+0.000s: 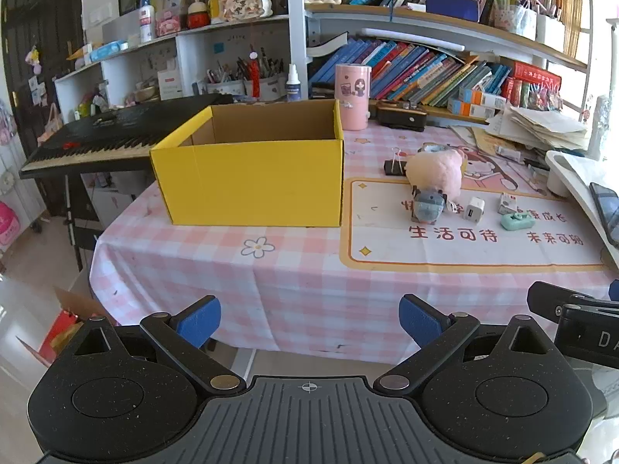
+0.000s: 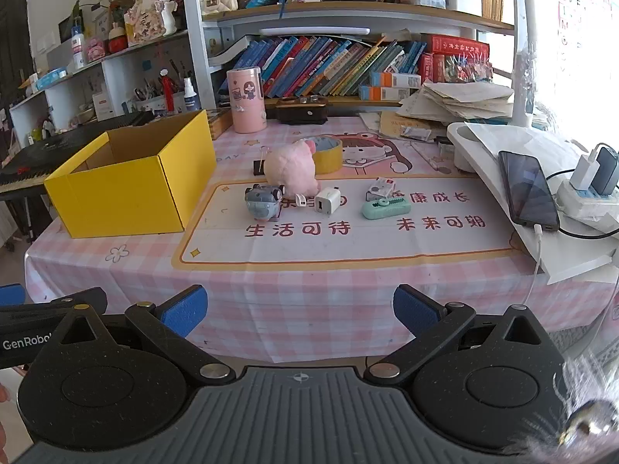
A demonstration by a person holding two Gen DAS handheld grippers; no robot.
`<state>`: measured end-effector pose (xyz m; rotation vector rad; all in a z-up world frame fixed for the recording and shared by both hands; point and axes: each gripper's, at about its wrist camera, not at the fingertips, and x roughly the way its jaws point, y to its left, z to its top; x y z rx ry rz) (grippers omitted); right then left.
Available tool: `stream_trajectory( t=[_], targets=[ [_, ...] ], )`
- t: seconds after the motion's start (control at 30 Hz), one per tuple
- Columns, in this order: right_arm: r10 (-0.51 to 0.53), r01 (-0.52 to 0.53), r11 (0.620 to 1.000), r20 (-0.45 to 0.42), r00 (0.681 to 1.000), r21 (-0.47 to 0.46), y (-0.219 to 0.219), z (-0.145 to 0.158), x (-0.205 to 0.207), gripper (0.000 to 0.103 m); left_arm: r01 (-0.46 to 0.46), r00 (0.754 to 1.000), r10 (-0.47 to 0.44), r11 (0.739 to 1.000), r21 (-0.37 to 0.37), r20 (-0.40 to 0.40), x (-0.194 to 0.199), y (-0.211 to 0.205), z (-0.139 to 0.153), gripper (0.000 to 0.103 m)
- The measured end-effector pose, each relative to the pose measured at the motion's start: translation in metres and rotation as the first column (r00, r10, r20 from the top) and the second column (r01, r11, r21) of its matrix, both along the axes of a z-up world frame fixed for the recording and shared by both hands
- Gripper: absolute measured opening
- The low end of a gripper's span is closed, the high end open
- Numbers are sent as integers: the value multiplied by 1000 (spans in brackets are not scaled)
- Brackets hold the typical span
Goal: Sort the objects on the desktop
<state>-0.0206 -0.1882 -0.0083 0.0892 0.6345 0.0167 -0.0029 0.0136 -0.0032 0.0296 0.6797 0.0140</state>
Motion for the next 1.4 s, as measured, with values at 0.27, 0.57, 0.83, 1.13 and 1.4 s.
stream_trajectory(
  t=[0.27,0.57,0.83,1.13,1.4],
  targets=[
    [-9,9,1000,-7,1000,-11,1,-2,0,103,10,1000,-10,1000,-1,0,0,-1,0,100],
    [-7,7,1000,-6,1000,-9,1,-2,0,103,9,1000,-9,1000,5,-2,1,0,0,100],
    [-1,1,1000,-8,1000,-9,3,-2,1,103,9,1000,-9,1000,3,-3,2,2,0,100],
    [-30,30,1000,23,999,4,2,3,-1,103,28,1000,-27,1000,13,-10,3,1,-1,100],
    [-12,13,1000,25,1000,-12,4,4,0,103,52,999,-52,999,7,3,1,-1,1,100]
  ],
)
